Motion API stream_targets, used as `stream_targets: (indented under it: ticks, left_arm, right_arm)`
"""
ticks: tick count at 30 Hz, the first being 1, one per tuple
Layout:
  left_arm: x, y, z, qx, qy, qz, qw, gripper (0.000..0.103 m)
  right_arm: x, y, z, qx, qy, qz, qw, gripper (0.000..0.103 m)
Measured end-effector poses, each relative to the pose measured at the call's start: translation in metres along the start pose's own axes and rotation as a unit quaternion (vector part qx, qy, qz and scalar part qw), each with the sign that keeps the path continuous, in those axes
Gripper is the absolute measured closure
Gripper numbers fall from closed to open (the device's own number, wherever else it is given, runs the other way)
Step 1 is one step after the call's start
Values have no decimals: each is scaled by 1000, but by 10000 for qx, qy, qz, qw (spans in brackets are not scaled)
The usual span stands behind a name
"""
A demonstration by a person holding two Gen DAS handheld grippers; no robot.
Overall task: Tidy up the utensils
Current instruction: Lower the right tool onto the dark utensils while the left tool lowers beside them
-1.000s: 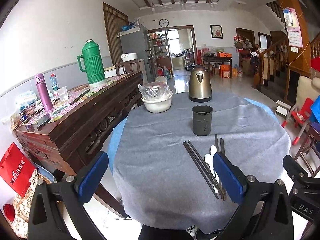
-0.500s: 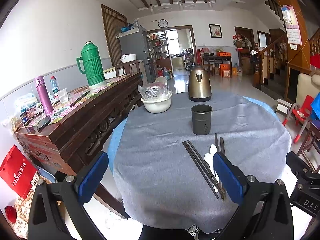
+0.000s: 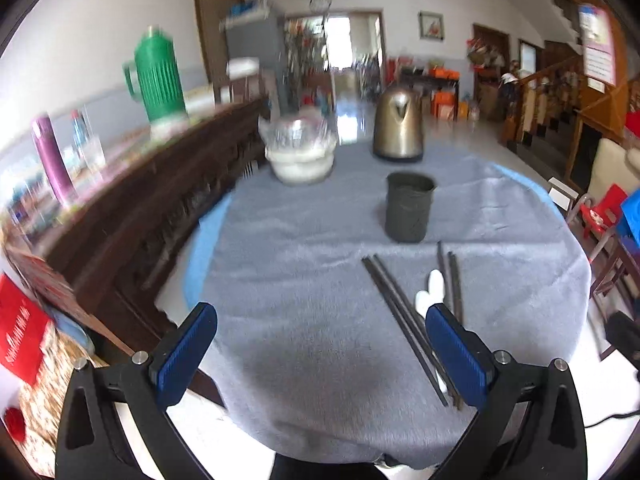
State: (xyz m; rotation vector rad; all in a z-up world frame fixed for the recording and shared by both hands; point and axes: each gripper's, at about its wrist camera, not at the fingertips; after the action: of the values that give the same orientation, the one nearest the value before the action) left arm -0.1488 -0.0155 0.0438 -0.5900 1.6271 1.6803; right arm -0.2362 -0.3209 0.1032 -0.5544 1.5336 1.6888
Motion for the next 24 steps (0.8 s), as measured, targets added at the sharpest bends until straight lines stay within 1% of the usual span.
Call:
stream_targets:
  ticks: [2, 4, 6, 7, 8, 9, 10, 11, 12, 13, 15, 16, 17, 18, 20, 22, 24]
  left_arm:
    - [-5, -21, 10, 62, 226, 216, 9995, 1]
    - [-8, -42, 19, 155, 420, 419, 9981, 6]
    - [-9, -62, 23, 195, 514, 628, 9965, 21]
    - [-11, -73, 24, 249, 559, 742, 9954, 25]
    - [-12, -84, 24, 324, 597, 842, 9941, 31]
    - [-13, -94, 23, 386, 627, 947, 9928, 36]
    - [-14, -105, 23, 449, 656, 1043, 9914, 38]
    - [-15, -113, 23, 516, 683, 1116, 9901, 40]
    - [-16, -124, 21, 612, 718, 1213, 9881, 43]
    - [-18, -131, 19, 671, 734, 1264, 9870, 44]
    - [-20, -144, 16, 765, 745, 1352, 9850, 45]
    - [-20, -151, 14, 788, 739, 1397, 9843, 46]
    - [-20, -158, 11, 807, 711, 1449, 9836, 48]
    - [-20, -163, 9, 829, 684, 1502, 9828, 50]
    - [-21, -176, 5, 867, 676, 1623, 9806, 50]
    - [-23, -190, 5, 865, 743, 1744, 9781, 50]
    - [-24, -204, 4, 863, 818, 1859, 9754, 50]
  right_arm:
    - [-11, -17, -7, -158, -88, 132, 9997, 0]
    - [-20, -36, -13, -363, -180, 282, 9988, 1]
    - [-29, -61, -21, -628, -428, 553, 9956, 2]
    - [-32, -73, -23, -766, -574, 665, 9932, 4]
    - [-35, -86, -25, -907, -688, 781, 9904, 7]
    - [-38, -99, -25, -1043, -742, 894, 9877, 16]
    - [-39, -109, -24, -1123, -764, 965, 9860, 28]
    - [-41, -123, -22, -1215, -793, 1075, 9836, 35]
    - [-42, -138, -19, -1304, -827, 1226, 9804, 49]
    - [-42, -149, -17, -1379, -876, 1355, 9772, 59]
    - [-41, -177, -12, -1579, -1028, 1659, 9680, 61]
    - [-40, -185, -10, -1612, -1033, 1724, 9662, 61]
    - [-40, -198, -6, -1594, -1021, 1794, 9654, 62]
    - [-40, -205, -6, -1521, -1050, 1806, 9660, 62]
    - [-41, -226, -16, -1274, -1340, 1873, 9647, 62]
    - [-46, -242, -26, -1198, -1511, 1975, 9612, 62]
    - [-51, -257, -30, -1095, -1552, 2078, 9596, 61]
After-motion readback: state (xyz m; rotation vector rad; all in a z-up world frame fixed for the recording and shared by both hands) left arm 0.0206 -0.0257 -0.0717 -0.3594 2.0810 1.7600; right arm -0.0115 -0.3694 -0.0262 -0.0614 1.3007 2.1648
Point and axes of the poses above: each gripper's, at about its wrist camera, not at the fingertips, and y roughly against the way its jaws point, z to its left, x to its underside, and after that the axes turned 2 degrees about -y, right-handed
